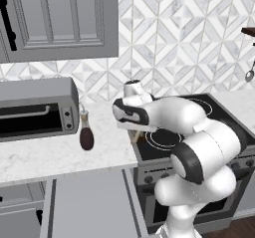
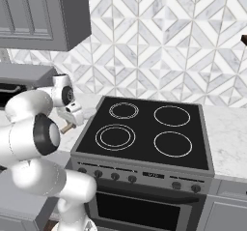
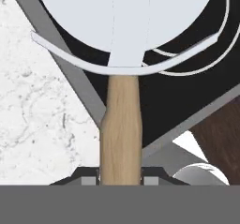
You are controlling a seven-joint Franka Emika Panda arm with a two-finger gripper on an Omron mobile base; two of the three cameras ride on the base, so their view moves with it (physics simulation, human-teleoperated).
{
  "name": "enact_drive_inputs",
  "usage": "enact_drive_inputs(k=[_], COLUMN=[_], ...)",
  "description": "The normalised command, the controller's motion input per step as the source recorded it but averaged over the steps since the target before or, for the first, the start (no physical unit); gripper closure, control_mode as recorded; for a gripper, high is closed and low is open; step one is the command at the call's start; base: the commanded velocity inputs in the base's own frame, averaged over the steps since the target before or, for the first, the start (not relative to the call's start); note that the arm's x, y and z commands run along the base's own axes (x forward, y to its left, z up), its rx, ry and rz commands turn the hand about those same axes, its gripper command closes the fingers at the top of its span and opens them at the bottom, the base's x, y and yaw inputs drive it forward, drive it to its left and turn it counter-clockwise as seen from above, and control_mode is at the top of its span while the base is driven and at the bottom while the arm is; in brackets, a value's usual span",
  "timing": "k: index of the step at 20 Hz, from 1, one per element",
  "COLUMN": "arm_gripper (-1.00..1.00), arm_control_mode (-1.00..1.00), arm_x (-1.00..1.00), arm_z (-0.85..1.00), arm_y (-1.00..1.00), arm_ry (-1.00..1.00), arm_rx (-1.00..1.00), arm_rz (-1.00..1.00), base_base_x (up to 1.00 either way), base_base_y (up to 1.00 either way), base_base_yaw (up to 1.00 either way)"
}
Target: Pick the pizza cutter from the drawer and place it on the counter.
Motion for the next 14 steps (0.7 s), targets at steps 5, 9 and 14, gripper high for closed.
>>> enact_drive_inputs(k=[5, 9, 14], arm_gripper=[1.0, 1.0, -1.0], arm_control_mode=[-1.0, -1.0, -1.0], arm_x=[0.92, 0.84, 0.44], arm_z=[-0.61, -0.67, -0.04], arm_y=[0.62, 0.64, 0.63], arm_ry=[0.0, 0.0, -0.06], arm_rx=[0.0, 0.01, 0.0], arm_rz=[0.0, 0.01, 0.0], base_base_x=[0.0, 0.0, 0.0], base_base_y=[0.0, 0.0, 0.0], base_base_yaw=[0.0, 0.0, 0.0])
